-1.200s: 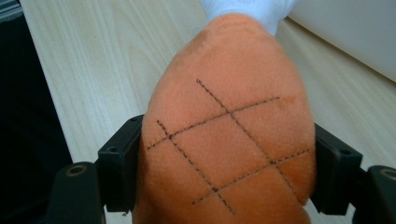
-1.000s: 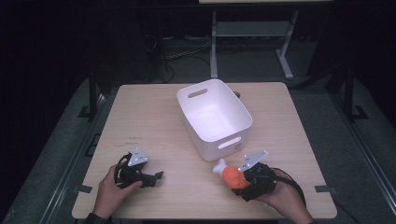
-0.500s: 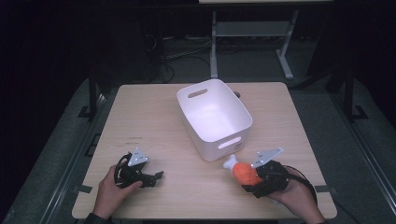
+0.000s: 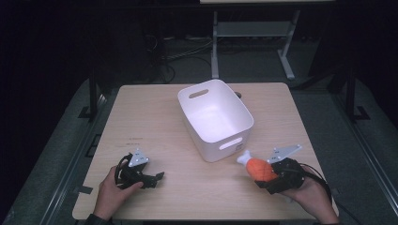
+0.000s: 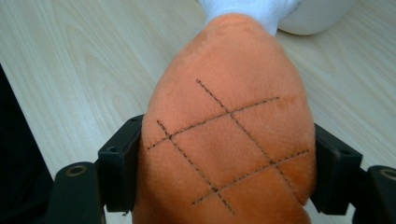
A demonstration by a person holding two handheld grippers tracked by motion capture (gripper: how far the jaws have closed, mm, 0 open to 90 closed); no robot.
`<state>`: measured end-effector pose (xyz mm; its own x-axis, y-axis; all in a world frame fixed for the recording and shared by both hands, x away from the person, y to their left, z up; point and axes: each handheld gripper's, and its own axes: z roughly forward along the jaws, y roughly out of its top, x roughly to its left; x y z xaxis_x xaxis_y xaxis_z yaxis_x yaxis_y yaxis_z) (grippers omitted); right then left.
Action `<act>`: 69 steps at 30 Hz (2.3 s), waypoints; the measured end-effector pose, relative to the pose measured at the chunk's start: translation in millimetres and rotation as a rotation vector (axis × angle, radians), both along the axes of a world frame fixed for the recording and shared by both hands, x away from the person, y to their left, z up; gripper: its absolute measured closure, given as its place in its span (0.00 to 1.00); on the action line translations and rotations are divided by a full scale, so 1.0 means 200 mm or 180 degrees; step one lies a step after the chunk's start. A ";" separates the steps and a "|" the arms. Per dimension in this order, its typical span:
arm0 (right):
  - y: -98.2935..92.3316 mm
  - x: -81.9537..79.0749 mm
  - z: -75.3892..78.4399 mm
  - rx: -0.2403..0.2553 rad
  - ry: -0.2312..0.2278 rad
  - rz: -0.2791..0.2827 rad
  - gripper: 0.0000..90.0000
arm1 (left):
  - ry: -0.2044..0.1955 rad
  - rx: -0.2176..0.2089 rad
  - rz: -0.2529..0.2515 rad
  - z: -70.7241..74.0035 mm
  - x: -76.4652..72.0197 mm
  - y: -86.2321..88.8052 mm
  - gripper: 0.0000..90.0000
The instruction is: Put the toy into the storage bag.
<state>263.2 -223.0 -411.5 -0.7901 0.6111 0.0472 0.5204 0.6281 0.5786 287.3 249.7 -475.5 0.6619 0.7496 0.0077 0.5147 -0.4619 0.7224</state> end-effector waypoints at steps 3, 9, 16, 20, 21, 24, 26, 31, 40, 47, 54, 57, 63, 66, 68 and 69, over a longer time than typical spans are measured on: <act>-0.03 0.01 0.00 0.0012 -0.0011 -0.0053 0.28 | 0.0000 0.0000 0.0001 0.00 0.00 0.00 0.14; -0.08 0.03 0.00 0.0016 -0.0021 -0.0130 0.28 | 0.0000 0.0000 0.0001 0.00 0.00 0.00 0.14; -0.18 0.08 0.02 0.0087 -0.0041 -0.0299 0.28 | 0.0000 -0.0001 0.0001 0.00 0.00 0.00 0.14; -0.21 0.10 0.04 0.0143 -0.0050 -0.0340 0.28 | -0.0001 0.0000 0.0001 0.00 0.00 0.00 0.14; -0.22 0.12 0.05 0.0146 -0.0060 -0.0359 0.28 | -0.0001 0.0000 0.0001 0.00 0.00 0.00 0.14; -0.23 0.14 0.06 0.0175 -0.0080 -0.0379 0.28 | -0.0002 -0.0001 0.0002 0.00 0.00 0.00 0.14; -0.24 0.15 0.06 0.0184 -0.0090 -0.0381 0.28 | -0.0003 -0.0003 0.0002 0.00 0.00 0.00 0.14; -0.25 0.18 0.09 0.0265 -0.0090 -0.0393 0.28 | -0.0005 -0.0016 0.0009 0.00 0.00 0.00 0.14; -0.26 0.22 0.16 0.0256 -0.0149 -0.0387 0.28 | -0.0003 -0.0015 0.0009 0.00 0.00 0.00 0.14; -0.28 0.25 0.24 0.0275 -0.0220 -0.0388 0.28 | -0.0003 -0.0028 0.0018 0.00 0.00 0.00 0.14; -0.28 0.27 0.31 0.0280 -0.0270 -0.0380 0.28 | 0.0001 -0.0023 0.0017 0.00 0.00 0.00 0.14; -0.28 0.28 0.35 0.0274 -0.0288 -0.0371 0.28 | -0.0001 -0.0014 0.0012 0.00 0.00 0.00 0.14; -0.26 0.32 0.42 0.0308 -0.0333 -0.0360 0.28 | 0.0002 -0.0015 0.0012 0.00 0.00 0.00 0.14; -0.26 0.33 0.44 0.0331 -0.0340 -0.0353 0.28 | -0.0002 -0.0016 0.0011 0.00 0.00 0.00 0.14; -0.23 0.35 0.47 0.0330 -0.0350 -0.0340 0.28 | 0.0000 -0.0015 0.0011 0.00 0.00 0.00 0.14; -0.23 0.36 0.47 0.0321 -0.0360 -0.0334 0.28 | 0.0001 -0.0014 0.0011 0.00 0.00 0.00 0.14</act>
<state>334.5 -268.1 -316.7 -0.7259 0.6872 0.0268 0.5081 0.5096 0.6944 287.2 249.4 -475.5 0.6594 0.7518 0.0042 0.5164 -0.4569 0.7243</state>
